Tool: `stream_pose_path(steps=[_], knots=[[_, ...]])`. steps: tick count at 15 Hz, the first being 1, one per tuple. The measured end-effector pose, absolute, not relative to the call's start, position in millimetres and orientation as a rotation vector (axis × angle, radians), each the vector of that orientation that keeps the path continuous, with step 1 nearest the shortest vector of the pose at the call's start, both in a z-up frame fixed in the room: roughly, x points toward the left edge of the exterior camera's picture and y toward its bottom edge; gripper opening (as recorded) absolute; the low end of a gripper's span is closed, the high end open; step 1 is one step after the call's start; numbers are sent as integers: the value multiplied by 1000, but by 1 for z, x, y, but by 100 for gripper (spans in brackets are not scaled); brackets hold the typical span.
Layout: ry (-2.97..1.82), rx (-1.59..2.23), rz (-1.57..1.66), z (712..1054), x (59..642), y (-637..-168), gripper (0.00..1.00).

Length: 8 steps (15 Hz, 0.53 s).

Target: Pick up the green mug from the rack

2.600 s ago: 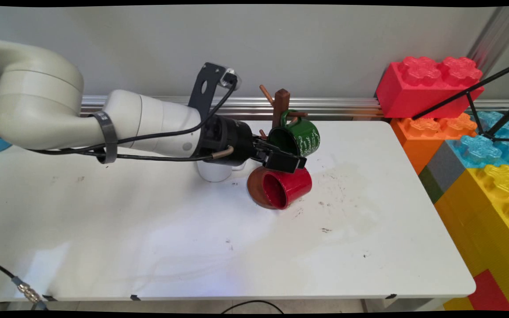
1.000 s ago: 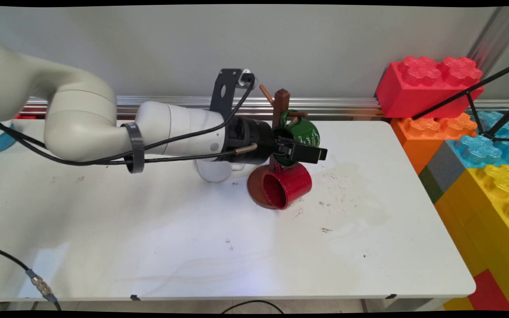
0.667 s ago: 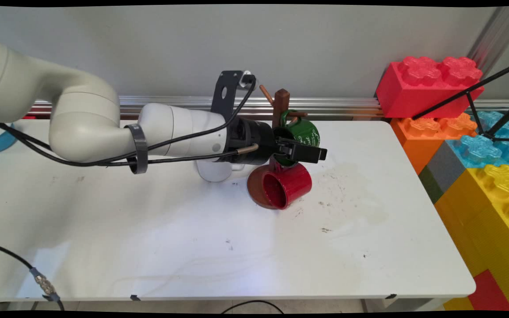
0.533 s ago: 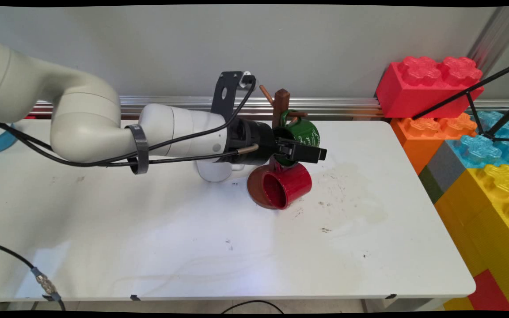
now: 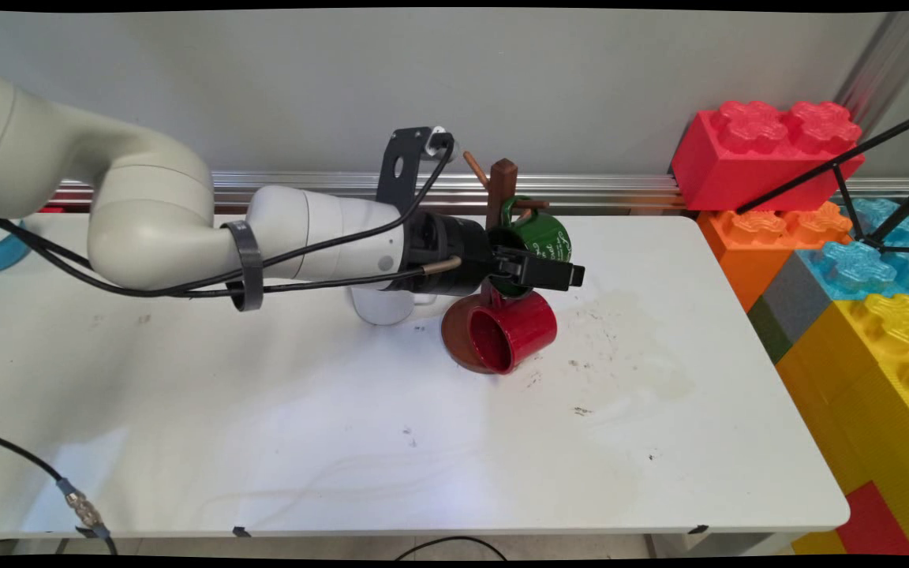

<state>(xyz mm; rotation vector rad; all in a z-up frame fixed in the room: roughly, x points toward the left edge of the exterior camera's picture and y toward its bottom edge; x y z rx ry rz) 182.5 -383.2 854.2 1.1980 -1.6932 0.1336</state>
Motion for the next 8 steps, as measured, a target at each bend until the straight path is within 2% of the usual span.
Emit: stream_pose_path(steps=[1,2,8], knots=[[-1693,1198,133,854,183,-383,100],[-1694,1197,132,855,183,-383,0],[-1700,1213,135,854,188,-383,0]])
